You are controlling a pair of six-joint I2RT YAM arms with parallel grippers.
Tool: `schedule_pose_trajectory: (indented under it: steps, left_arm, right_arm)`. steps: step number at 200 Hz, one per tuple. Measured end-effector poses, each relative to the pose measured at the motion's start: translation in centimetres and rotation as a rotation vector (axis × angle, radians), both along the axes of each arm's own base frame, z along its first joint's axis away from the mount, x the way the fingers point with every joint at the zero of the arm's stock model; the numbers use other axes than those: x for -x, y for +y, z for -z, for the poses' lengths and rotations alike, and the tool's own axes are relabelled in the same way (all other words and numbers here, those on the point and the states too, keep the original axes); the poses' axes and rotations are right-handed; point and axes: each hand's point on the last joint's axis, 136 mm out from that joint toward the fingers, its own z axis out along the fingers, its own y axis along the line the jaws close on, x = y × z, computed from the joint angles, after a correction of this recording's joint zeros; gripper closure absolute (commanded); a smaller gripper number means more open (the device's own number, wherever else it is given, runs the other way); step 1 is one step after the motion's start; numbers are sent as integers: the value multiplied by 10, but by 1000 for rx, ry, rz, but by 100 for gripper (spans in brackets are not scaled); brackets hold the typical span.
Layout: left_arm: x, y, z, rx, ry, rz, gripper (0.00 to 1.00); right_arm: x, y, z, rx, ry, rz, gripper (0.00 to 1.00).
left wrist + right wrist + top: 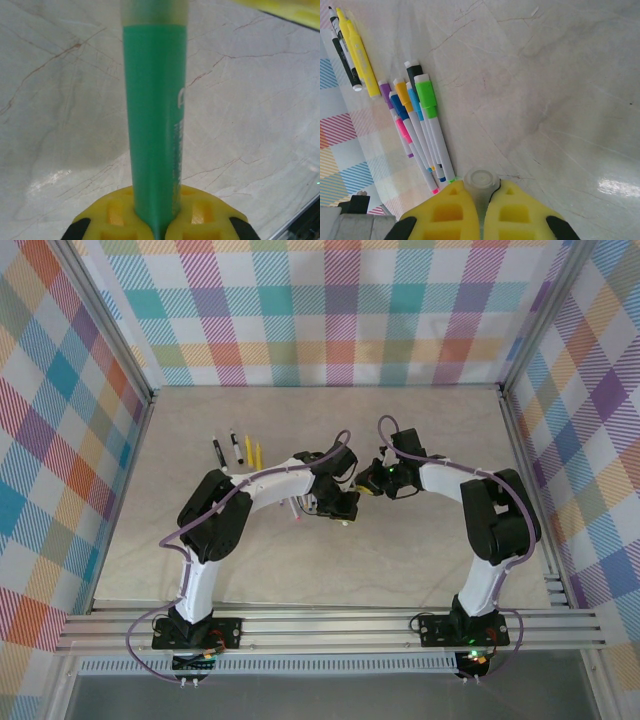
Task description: Open the pen caps
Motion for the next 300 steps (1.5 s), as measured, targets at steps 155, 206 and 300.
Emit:
schedule_pose_trajectory:
  steps: [155, 206, 300]
  left_arm:
    - [-18, 176, -67, -186, -173, -385, 100]
    - [-89, 290, -58, -403, -206, -670, 100]
    - [-138, 391, -16, -494, -103, -887, 100]
  right_arm:
    - [-80, -68, -11, 308, -60, 159, 100]
    - [-67, -91, 3, 462, -37, 136, 100]
    - [-63, -97, 11, 506, -26, 109, 100]
